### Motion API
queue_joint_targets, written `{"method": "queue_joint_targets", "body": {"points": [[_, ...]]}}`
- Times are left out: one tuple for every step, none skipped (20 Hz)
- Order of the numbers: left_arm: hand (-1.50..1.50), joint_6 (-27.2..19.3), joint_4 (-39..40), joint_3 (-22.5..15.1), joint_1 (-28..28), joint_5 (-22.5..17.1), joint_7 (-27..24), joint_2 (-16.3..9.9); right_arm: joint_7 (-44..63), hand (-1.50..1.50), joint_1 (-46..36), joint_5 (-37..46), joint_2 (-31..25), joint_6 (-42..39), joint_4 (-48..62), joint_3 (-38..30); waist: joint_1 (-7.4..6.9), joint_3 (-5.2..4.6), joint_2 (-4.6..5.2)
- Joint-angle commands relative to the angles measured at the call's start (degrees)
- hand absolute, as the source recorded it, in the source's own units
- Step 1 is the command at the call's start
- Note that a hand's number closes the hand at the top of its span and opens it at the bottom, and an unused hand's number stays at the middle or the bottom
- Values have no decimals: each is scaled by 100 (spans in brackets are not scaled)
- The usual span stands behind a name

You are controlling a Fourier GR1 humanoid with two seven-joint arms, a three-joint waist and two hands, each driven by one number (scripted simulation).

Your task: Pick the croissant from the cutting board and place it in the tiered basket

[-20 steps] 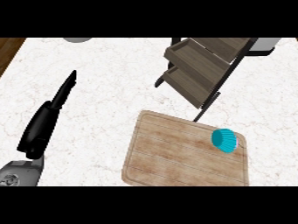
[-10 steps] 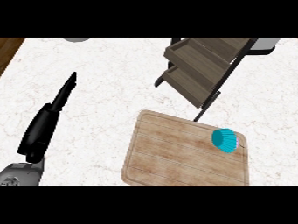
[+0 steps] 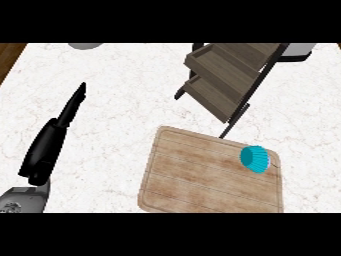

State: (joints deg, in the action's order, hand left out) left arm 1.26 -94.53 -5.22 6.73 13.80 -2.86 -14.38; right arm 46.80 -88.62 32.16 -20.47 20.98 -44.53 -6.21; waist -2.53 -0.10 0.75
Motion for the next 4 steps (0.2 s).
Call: {"method": "queue_joint_targets", "body": {"points": [[0, -171, 51, 5, 86, 159, 98, 84, 166, -150, -180, 432, -497, 660, 108, -129, 177, 4, -53], [0, -30, -118, -9, -188, 11, 12, 48, 240, -150, -185, 523, -685, 661, 310, -175, 119, 3, -55], [0, -54, -54, 129, -70, 22, 37, -35, 403, -150, -113, 718, -716, 841, 300, -104, 171, 3, -64], [0, -228, 170, 24, -221, 197, -123, 92, 438, -150, -8, 546, -1072, 592, 63, -285, 307, 7, -93]]}}
